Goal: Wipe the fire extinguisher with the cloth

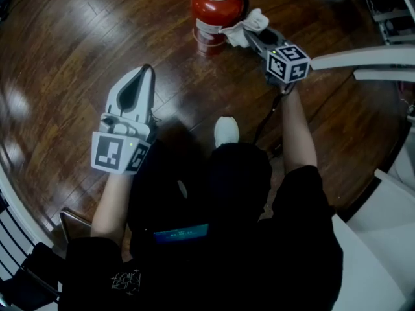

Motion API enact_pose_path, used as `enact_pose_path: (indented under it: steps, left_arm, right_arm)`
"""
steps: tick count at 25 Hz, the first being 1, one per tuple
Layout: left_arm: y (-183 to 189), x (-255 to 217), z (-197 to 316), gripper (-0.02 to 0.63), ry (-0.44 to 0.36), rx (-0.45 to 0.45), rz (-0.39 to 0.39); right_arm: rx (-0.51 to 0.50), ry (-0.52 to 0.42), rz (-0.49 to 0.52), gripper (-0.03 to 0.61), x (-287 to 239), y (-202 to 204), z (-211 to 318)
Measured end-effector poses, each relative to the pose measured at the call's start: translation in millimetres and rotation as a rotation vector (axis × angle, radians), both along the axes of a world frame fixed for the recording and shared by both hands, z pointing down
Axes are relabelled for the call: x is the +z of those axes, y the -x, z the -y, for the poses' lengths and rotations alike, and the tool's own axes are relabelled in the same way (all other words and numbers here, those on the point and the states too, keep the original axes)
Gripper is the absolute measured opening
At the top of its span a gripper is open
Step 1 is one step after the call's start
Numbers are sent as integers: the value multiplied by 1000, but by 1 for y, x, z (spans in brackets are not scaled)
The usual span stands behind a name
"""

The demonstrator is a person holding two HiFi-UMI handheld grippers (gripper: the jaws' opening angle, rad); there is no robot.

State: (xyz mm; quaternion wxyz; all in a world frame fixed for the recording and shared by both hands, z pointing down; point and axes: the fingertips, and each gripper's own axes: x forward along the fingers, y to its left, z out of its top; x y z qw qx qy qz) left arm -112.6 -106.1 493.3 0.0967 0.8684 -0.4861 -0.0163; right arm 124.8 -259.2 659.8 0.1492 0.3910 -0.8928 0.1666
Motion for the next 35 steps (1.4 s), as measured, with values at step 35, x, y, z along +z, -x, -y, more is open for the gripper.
enact_pose_path:
  steps: [35]
  left_arm:
    - [2,9,-3,2,14,0,-3]
  right_arm:
    - [141,204,-114,130,102,14,-7]
